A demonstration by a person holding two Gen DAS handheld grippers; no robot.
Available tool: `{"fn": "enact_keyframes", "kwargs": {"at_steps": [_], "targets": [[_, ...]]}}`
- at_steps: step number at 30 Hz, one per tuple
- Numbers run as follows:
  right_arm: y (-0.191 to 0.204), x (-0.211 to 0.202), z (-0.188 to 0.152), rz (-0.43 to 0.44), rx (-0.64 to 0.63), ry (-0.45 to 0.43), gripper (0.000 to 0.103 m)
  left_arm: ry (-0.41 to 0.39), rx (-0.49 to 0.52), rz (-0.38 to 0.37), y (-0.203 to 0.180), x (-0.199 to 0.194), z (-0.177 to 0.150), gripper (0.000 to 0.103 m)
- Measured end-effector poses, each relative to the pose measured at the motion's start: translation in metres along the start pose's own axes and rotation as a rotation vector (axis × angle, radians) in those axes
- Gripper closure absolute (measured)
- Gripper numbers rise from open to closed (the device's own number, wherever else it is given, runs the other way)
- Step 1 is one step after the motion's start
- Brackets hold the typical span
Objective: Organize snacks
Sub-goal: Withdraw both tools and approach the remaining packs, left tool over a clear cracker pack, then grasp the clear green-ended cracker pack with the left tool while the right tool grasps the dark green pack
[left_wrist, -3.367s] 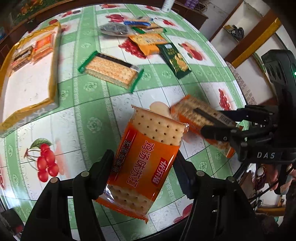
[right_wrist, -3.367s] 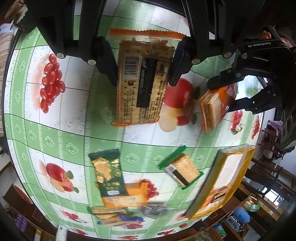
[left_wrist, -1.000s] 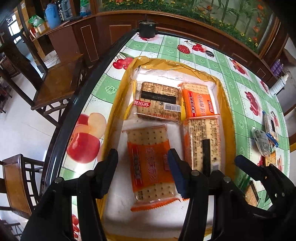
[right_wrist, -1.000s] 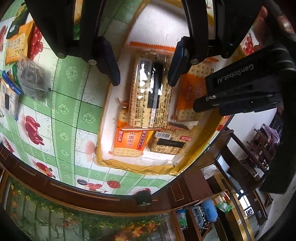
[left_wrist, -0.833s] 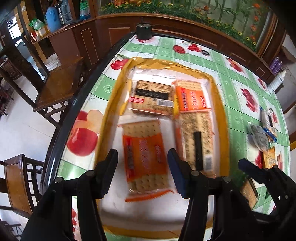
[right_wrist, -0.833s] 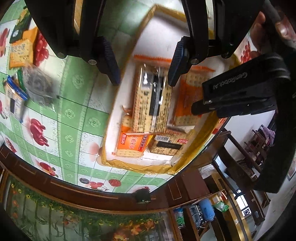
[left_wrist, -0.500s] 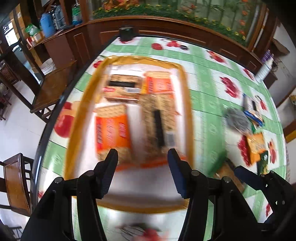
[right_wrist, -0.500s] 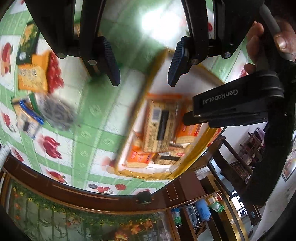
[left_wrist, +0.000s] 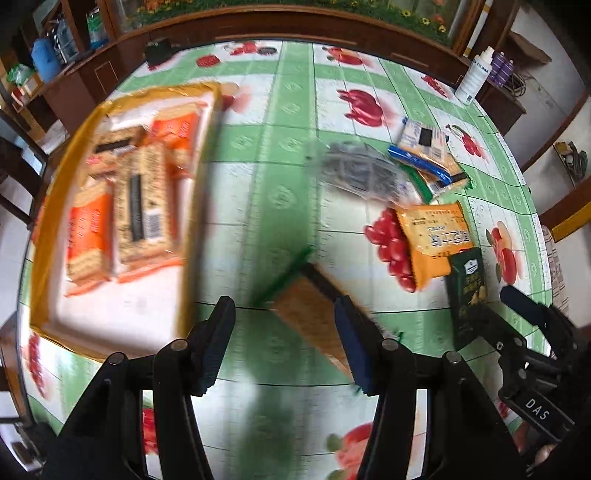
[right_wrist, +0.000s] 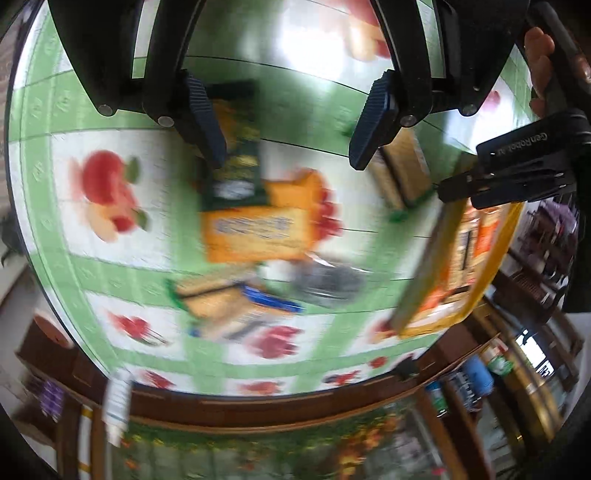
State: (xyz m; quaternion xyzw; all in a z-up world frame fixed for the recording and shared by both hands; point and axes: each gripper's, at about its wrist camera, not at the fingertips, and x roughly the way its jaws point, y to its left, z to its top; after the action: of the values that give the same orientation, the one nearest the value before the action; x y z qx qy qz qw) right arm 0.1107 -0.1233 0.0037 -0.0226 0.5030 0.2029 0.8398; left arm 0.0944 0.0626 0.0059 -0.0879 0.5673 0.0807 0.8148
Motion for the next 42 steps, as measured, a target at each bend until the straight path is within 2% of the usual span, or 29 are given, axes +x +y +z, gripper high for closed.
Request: {"fn": "enact_keyframes", "kwargs": {"at_steps": [5,9,15,21,24,27,31,33,34,36,39,42], "targets": [[-0.039,0.000,-0.011,0.000,0.040,0.007,0.025,0.042,-0.070,0.025,-0.011,0.012,-0.001,0.048],[-0.049,0.008,-0.015,0.028,0.025,0.026,0.025,0.074,-0.149,0.011,-0.009,0.019,-0.004,0.048],[-0.038,0.026,-0.015,0.057,-0.025,0.072,0.022,0.115,-0.276,-0.006,-0.002,0.027,-0.011,0.048],[-0.027,0.037,-0.010,0.021,-0.080,0.100,0.022,0.106,-0.371,-0.017,0.001,0.029,-0.011,0.048],[-0.022,0.039,-0.009,0.014,-0.103,0.112,0.021,0.082,-0.441,-0.084,-0.003,0.027,-0.014,0.048],[-0.022,0.039,-0.010,0.020,-0.109,0.112,0.021,0.067,-0.456,-0.070,-0.012,0.030,-0.011,0.041],[-0.021,0.040,-0.009,0.017,-0.115,0.118,0.021,0.096,-0.476,-0.038,-0.015,0.042,-0.010,0.041],[-0.020,0.040,-0.009,0.005,-0.122,0.124,0.021,0.077,-0.498,-0.029,-0.012,0.041,-0.013,0.041],[-0.020,0.040,-0.009,0.001,-0.127,0.125,0.021,0.077,-0.499,-0.017,-0.013,0.043,-0.012,0.039],[-0.020,0.040,-0.010,0.004,-0.132,0.126,0.020,0.087,-0.485,0.000,-0.015,0.046,-0.010,0.029],[-0.019,0.041,-0.010,-0.006,-0.141,0.113,0.019,0.090,-0.462,0.048,-0.025,0.049,-0.009,0.026],[-0.020,0.041,-0.011,-0.023,-0.146,0.091,0.029,0.090,-0.398,0.091,-0.038,0.053,-0.008,0.028]]}}
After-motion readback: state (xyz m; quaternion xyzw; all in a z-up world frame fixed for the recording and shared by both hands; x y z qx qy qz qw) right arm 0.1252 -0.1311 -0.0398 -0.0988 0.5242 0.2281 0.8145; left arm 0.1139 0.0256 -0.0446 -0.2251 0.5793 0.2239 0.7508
